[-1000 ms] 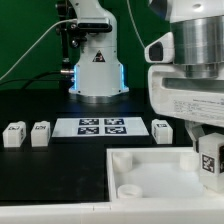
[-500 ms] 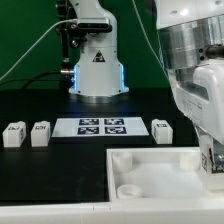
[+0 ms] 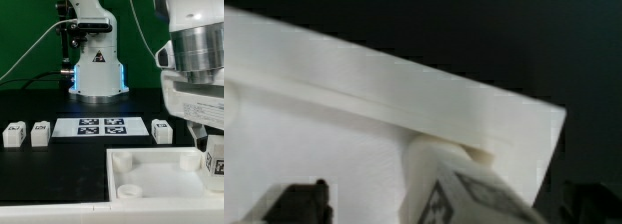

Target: Assemble one leg

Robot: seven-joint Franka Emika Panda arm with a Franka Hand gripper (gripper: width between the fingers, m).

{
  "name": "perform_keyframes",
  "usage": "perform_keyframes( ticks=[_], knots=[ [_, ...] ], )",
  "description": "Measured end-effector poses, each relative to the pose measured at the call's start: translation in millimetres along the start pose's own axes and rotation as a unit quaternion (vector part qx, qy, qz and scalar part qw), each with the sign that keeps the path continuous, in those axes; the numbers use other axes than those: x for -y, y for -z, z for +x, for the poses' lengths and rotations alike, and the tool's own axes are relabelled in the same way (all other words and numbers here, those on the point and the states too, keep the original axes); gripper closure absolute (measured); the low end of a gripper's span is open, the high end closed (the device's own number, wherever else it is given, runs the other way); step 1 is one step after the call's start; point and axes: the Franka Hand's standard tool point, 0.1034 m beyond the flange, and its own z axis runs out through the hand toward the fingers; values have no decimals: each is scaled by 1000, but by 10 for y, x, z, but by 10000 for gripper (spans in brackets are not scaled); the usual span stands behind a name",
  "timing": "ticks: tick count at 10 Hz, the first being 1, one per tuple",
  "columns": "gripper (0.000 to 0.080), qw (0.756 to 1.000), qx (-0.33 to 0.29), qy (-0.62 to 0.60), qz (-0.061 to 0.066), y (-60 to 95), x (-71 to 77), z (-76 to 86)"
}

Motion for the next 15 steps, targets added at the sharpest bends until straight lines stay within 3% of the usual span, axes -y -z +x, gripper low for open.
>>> perform_keyframes(
  ticks=[4,5,6,8,9,10,12,15],
  knots=[
    [151,983,-3,185,-4,8,-15,44],
    [151,956,-8,292,-17,42,5,88],
    [151,943,-12,333,-17,68,29,138],
    [151,942,-11,335,-18,53,13,130],
    [273,946,-11,324,-17,53,13,130],
    [273,949,-11,314,-17,53,13,130],
    [505,959,-11,284,-18,52,1,140],
    [505,991,-12,134,-14,53,3,144]
  ],
)
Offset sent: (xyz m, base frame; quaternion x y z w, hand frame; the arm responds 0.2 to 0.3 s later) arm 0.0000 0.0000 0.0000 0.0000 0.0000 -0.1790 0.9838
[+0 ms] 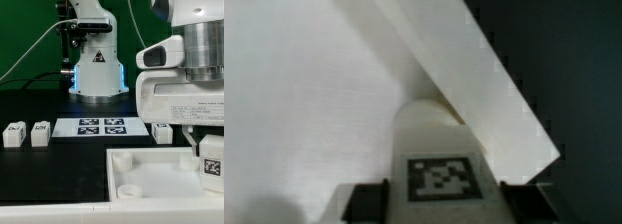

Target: Assemble one leg

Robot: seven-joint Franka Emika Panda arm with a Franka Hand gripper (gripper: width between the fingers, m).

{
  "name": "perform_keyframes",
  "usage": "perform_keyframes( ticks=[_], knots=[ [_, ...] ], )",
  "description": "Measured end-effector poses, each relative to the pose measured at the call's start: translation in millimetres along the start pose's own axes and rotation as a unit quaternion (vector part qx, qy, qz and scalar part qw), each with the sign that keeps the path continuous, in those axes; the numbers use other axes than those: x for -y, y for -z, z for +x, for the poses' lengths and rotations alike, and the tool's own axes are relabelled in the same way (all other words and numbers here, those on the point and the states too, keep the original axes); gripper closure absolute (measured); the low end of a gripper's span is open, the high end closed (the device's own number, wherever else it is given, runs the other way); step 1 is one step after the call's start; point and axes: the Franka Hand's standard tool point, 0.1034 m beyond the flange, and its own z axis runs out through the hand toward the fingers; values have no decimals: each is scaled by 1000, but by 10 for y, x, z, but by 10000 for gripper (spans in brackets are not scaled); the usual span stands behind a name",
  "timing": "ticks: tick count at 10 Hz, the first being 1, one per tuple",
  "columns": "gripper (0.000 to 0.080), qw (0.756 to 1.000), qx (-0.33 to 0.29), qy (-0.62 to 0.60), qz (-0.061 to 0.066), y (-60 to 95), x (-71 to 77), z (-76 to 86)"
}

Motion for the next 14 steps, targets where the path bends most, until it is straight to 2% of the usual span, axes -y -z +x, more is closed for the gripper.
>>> perform_keyframes(
  ticks=[3,5,6,7,8,9,10,11,12,13,14],
  knots=[
    [505,978,7,-209,7,-18,19,-27],
    [505,946,21,-322,22,-18,13,-3],
    [505,915,30,-400,27,-17,18,-10],
    [505,896,31,-442,26,-20,21,-16],
    [505,899,31,-436,26,-22,20,-18],
    [409,904,31,-425,26,-23,19,-18],
    [261,911,31,-410,26,-24,19,-18],
    [261,913,31,-406,26,-26,19,-22],
    [170,939,30,-341,24,-34,9,-32],
    [170,973,24,-230,18,-33,3,-39],
    [154,985,21,-170,13,-32,11,-51]
  ],
)
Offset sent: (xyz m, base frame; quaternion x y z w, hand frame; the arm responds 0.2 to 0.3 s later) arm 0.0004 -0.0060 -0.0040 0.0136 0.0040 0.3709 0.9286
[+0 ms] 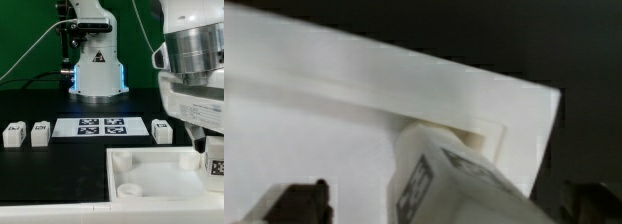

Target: Assemble one leg

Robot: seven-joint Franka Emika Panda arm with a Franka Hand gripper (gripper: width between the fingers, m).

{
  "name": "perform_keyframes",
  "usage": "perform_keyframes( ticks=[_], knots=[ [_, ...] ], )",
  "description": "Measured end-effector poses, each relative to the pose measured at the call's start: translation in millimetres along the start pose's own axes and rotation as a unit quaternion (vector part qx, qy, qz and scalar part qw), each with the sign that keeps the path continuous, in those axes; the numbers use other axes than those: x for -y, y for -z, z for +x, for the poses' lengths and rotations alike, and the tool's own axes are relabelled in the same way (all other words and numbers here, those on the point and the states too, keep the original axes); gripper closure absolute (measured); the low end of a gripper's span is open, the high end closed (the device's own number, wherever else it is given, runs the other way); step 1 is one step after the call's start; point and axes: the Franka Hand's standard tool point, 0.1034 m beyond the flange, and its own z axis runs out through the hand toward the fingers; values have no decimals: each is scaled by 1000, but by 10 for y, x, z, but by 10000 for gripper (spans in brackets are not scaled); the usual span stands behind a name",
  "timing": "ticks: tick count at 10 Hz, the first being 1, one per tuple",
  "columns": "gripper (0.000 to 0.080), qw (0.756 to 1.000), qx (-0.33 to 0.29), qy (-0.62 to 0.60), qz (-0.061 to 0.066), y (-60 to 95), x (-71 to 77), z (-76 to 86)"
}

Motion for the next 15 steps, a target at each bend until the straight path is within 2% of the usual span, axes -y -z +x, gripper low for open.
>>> perform_keyframes(
  ticks=[4,5,7,9,10,11,12,13,15],
  knots=[
    [151,986,-4,165,-3,5,-15,48],
    [151,959,0,283,-23,29,0,94],
    [151,897,-11,441,-42,40,78,95],
    [151,906,-12,421,-43,35,57,123],
    [275,906,-12,422,-43,35,57,123],
    [275,919,-12,393,-40,34,60,114],
    [415,943,-13,332,-38,32,64,103],
    [508,955,-15,293,-37,32,62,107],
    [508,980,-19,192,-36,33,58,117]
  ],
)
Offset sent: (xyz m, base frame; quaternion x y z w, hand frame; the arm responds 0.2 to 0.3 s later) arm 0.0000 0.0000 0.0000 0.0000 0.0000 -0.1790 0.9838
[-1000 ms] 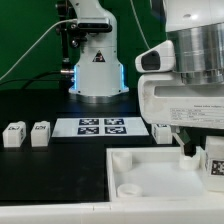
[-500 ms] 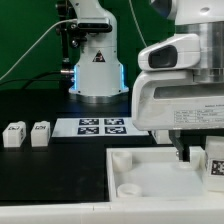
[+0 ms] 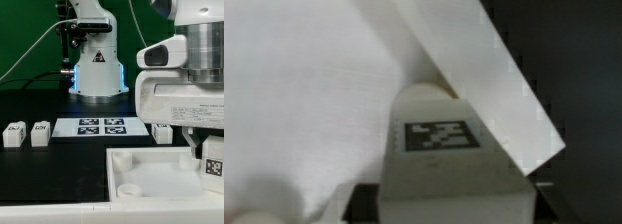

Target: Assemble one leg

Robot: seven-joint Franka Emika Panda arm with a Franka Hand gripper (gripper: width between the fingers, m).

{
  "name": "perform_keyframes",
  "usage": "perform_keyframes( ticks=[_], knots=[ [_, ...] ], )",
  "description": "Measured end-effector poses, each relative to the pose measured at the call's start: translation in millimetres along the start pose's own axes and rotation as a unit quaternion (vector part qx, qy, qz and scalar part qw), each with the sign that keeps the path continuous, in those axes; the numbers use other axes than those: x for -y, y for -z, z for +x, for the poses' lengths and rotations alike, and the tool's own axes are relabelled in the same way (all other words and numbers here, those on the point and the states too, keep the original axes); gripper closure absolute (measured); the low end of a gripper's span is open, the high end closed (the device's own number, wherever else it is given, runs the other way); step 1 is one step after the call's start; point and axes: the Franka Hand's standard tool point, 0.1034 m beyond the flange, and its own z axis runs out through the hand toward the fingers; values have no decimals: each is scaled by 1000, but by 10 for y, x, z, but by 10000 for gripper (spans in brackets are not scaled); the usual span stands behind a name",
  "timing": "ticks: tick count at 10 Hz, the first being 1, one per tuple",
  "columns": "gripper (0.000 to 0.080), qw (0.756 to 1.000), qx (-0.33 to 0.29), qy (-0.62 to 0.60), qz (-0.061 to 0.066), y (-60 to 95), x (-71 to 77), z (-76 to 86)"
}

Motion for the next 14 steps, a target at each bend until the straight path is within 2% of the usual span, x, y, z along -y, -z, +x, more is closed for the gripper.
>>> perform_keyframes(
  ticks=[2,4,6,7,8,9,10,11,12,14],
  knots=[
    [508,992,-2,-126,1,-7,-9,6],
    [508,955,3,-296,4,-16,-13,-11],
    [508,900,17,-436,11,-20,-25,-7],
    [508,895,18,-445,12,-20,-25,-7],
    [508,894,18,-448,11,-21,-24,-8],
    [425,895,19,-446,12,-21,-23,-9],
    [288,895,19,-446,12,-21,-23,-10],
    [288,900,18,-434,12,-21,-22,-10],
    [179,906,19,-423,12,-23,-18,-17],
    [159,956,18,-294,12,-41,-5,-51]
  ],
)
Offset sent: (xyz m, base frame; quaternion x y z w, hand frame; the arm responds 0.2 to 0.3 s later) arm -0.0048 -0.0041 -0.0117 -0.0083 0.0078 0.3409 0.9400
